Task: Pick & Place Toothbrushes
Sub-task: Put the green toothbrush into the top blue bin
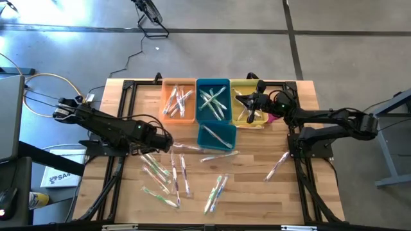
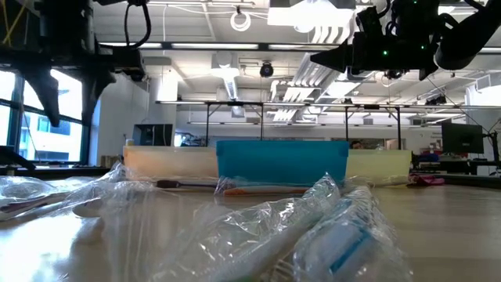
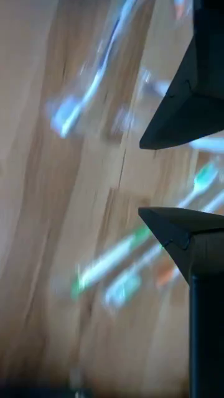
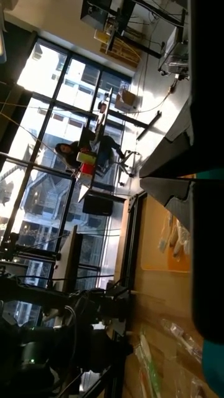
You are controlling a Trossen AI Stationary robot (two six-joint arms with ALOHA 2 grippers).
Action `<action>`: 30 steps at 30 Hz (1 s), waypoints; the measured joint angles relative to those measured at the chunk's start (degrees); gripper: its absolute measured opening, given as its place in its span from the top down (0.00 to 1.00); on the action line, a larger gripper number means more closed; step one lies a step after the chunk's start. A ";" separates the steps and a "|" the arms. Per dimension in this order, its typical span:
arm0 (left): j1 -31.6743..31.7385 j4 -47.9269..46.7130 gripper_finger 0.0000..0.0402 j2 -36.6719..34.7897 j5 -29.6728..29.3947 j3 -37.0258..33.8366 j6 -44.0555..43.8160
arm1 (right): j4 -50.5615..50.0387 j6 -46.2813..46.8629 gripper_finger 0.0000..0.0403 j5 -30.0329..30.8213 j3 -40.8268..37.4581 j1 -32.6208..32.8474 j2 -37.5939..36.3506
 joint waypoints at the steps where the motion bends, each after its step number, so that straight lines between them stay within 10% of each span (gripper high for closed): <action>1: -0.12 -1.84 0.62 0.00 1.18 0.00 -0.80 | 0.00 0.01 0.99 0.00 0.00 0.00 0.00; 30: -6.71 10.77 0.61 -14.40 0.45 -15.89 -9.22 | -0.23 0.03 0.99 0.00 0.02 -0.02 -0.02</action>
